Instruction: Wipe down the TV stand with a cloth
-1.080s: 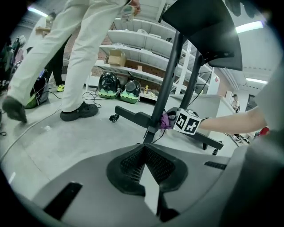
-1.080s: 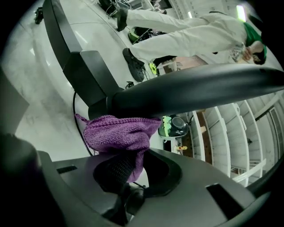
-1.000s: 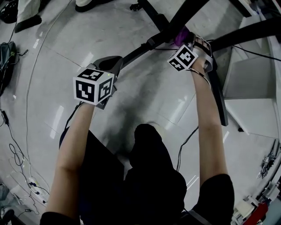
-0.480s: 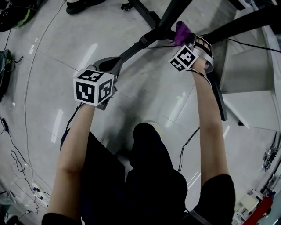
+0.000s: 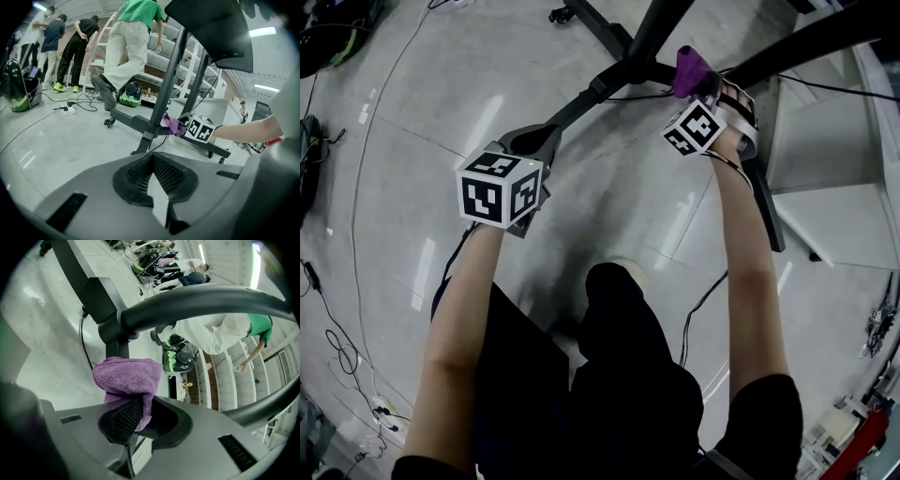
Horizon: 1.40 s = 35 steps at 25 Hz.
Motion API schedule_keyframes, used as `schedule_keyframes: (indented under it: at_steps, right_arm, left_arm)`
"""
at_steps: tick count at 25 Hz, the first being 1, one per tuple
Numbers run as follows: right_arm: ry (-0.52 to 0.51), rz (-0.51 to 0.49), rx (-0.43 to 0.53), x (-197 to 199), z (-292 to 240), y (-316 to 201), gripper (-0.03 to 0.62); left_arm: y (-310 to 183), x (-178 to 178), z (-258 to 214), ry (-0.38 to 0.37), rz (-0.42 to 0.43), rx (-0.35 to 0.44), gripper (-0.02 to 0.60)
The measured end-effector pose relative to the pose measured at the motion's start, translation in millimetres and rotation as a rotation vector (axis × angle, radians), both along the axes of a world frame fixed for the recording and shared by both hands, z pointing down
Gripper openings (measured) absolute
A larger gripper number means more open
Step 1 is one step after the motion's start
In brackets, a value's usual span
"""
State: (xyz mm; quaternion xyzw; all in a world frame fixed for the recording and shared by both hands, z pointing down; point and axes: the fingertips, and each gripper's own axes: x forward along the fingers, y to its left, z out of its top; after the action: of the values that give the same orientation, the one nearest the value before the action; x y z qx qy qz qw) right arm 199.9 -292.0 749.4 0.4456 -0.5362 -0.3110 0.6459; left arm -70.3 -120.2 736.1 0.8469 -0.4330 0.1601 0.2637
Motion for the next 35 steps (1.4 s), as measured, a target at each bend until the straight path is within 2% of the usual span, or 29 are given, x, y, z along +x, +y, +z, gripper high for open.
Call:
schedule_keyframes:
  at_steps: [12, 25, 30, 35]
  right_arm:
    - [0.007, 0.027, -0.005, 26.3, -4.8, 34.4, 0.069]
    - [0.016, 0.106, 0.004, 87.6, -16.4, 60.1, 0.069]
    - [-0.012, 0.179, 0.017, 113.9, -24.0, 57.9, 0.069]
    - [0.033, 0.164, -0.018, 116.6, -17.8, 46.6, 0.069]
  left_arm:
    - [3.5, 25.9, -1.2, 0.027, 0.052, 0.000, 0.006]
    - [4.0, 66.6, -2.6, 0.054, 0.110, -0.004, 0.006]
    - [3.7, 66.3, 1.7, 0.050, 0.110, -0.012, 0.006]
    - [1.9, 59.7, 4.1, 0.044, 0.097, -0.017, 0.006]
